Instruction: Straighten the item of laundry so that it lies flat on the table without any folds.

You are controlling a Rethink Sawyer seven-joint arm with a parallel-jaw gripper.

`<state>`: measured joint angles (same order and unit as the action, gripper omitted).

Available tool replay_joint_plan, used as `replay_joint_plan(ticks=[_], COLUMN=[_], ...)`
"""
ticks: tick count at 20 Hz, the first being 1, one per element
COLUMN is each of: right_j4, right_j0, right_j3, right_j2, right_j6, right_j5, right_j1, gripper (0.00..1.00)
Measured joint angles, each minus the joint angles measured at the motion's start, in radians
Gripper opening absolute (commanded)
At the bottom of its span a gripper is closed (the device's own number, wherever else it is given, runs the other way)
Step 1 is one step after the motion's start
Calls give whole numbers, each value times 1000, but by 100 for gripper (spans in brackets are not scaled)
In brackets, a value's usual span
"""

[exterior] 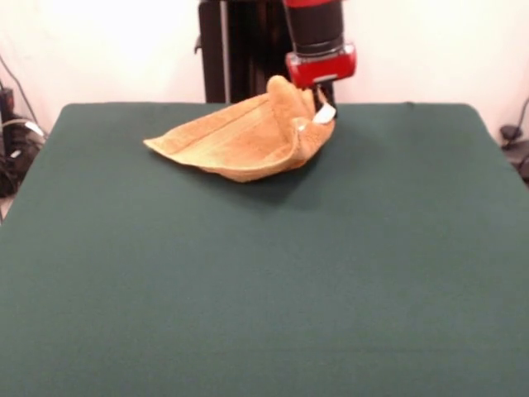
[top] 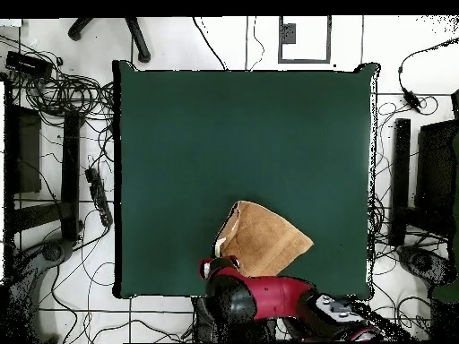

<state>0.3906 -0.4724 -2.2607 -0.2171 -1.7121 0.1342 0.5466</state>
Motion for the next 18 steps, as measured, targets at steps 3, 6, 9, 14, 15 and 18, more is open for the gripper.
replay_joint_plan(ticks=[3,6,9,14,15,18], right_j4=[0,0,0,2,10,30], right_j0=[-99,-178,-240,-312,-336,-368], right_j3=[-20,-31,-41,-50,-49,-50], right_j2=[-99,-183,-257,-347,-373,-406], right_j6=[0,0,0,0,0,0], right_j5=[-46,-77,-89,-90,-90,-90], right_j1=[-15,-51,-106,-208,-252,-319], gripper=[0,0,0,0,0,0])
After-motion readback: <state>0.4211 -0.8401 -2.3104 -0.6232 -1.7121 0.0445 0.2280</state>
